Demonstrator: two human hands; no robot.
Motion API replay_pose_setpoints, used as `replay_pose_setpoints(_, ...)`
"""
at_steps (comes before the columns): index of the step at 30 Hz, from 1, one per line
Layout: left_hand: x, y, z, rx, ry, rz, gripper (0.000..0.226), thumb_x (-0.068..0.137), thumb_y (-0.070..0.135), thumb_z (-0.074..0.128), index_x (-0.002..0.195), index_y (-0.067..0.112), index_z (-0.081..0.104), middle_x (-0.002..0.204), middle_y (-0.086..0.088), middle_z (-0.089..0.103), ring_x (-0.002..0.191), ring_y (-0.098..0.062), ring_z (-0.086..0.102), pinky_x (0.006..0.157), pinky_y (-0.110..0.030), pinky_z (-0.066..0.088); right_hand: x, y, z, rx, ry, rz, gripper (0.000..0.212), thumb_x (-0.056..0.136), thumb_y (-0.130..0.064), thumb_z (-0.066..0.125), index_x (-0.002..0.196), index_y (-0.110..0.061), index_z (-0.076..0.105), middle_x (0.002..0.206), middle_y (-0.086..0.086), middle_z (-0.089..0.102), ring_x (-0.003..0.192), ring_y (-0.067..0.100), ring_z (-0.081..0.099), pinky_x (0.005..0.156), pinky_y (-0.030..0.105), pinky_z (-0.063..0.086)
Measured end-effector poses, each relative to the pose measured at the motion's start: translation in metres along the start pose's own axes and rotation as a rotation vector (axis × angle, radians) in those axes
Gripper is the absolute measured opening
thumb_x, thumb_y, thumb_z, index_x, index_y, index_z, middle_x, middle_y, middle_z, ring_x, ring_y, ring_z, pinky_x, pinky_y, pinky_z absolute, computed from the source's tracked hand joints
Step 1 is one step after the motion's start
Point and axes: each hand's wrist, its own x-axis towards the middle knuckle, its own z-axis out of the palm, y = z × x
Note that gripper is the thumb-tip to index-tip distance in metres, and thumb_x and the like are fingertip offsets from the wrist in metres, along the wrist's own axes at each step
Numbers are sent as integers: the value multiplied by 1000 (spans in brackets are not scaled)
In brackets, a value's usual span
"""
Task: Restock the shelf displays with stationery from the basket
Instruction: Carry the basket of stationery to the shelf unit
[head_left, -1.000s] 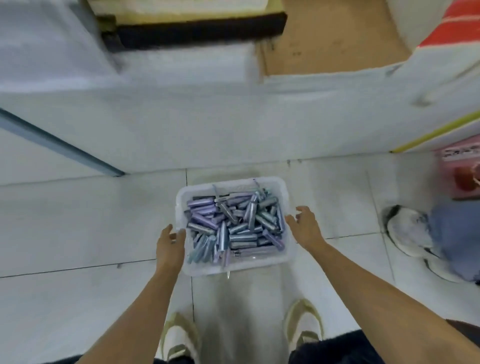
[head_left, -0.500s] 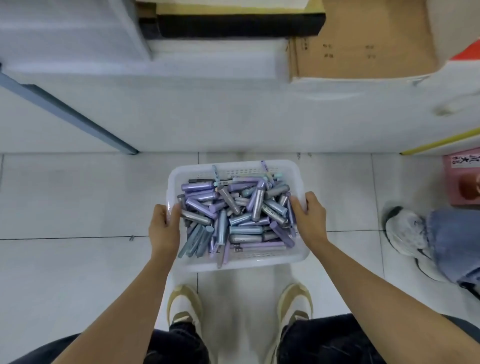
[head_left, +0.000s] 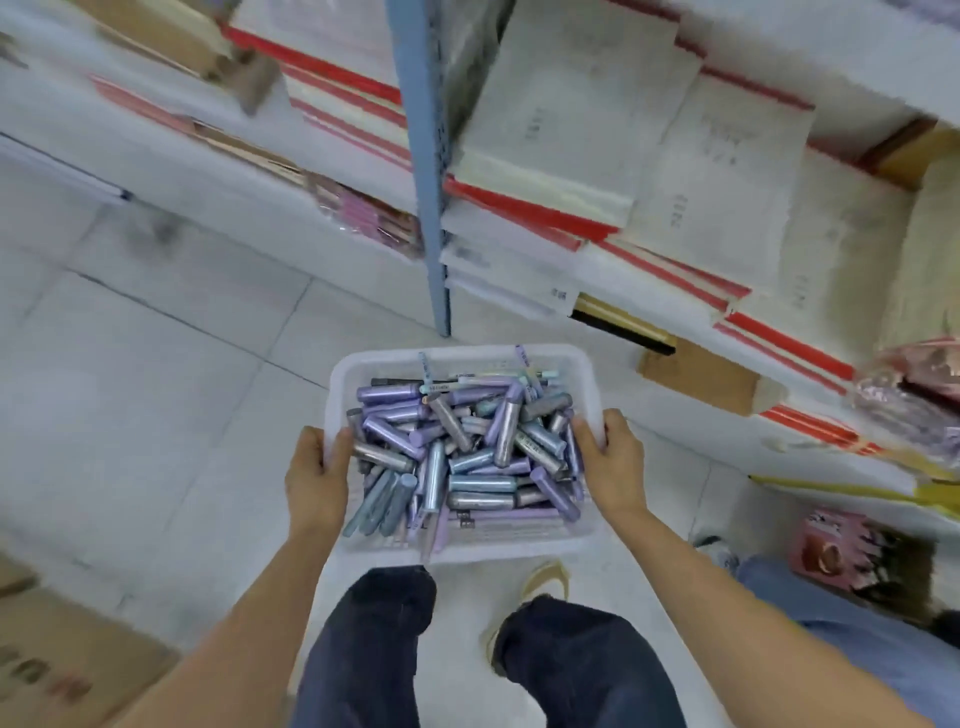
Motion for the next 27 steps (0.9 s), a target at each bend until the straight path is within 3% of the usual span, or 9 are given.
replay_pose_setpoints(6,-28,21,-160,-108,204,-70,36,98,35,53,75,14,34,64,0,36,58,-16,32,54,-34,31,-48,-166,26,-52,-144,-146,25,95,-29,58,76,-24,43,61,-7,41,54,3,40,50,12,35)
replay_pose_setpoints(9,-31,16,-233,-186,312,-111,34,98,33,53,76,14,35,65,2,37,57,-13,33,52,-22,32,-75,-234,61,-58,-204,-194,31,94,-29,59,73,-18,40,60,-5,39,53,8,38,50,21,32)
replay_pose_setpoints(11,-34,8,-278,-235,379,-152,34,98,35,52,75,18,35,66,2,37,57,-12,33,53,-23,32,-92,-276,89,-50,-259,-230,32,94,-28,59,74,-12,42,59,-3,39,52,9,38,52,28,31)
replay_pose_setpoints(12,-35,3,-299,-256,405,-162,33,98,36,52,75,19,35,67,2,37,58,-12,34,54,-27,32,-101,-296,104,-45,-295,-258,29,94,-27,59,76,-10,45,59,-4,40,51,5,40,51,25,31)
replay_pose_setpoints(17,-34,-29,-387,-319,548,-219,29,100,29,50,93,1,47,80,-9,42,71,-17,39,60,-24,35,-141,-390,179,-34,-450,-375,31,92,-27,62,70,-32,42,62,-12,44,52,-8,45,48,10,35)
replay_pose_setpoints(20,-28,-53,-432,-334,649,-314,33,98,35,52,88,4,46,79,-10,48,70,-20,45,64,-35,39,-156,-435,235,-64,-558,-402,17,92,-26,63,81,-16,53,70,-4,53,59,0,48,49,9,37)
replay_pose_setpoints(23,-14,-79,-474,-342,735,-395,39,97,39,54,86,2,49,82,-20,57,71,-25,52,65,-46,46,-171,-477,294,-102,-665,-425,23,93,-26,62,87,-5,56,72,2,55,62,12,49,52,15,38)
replay_pose_setpoints(25,-1,-92,-503,-344,799,-448,42,96,41,54,86,1,51,84,-23,60,69,-24,53,63,-45,47,-178,-508,334,-136,-752,-440,32,94,-29,61,89,2,55,75,9,54,66,16,47,59,28,38)
replay_pose_setpoints(27,14,-101,-531,-367,843,-486,41,96,41,54,86,1,54,83,-22,62,66,-22,53,58,-37,44,-185,-542,374,-193,-805,-480,37,94,-31,59,85,4,51,72,11,49,65,17,42,56,30,33)
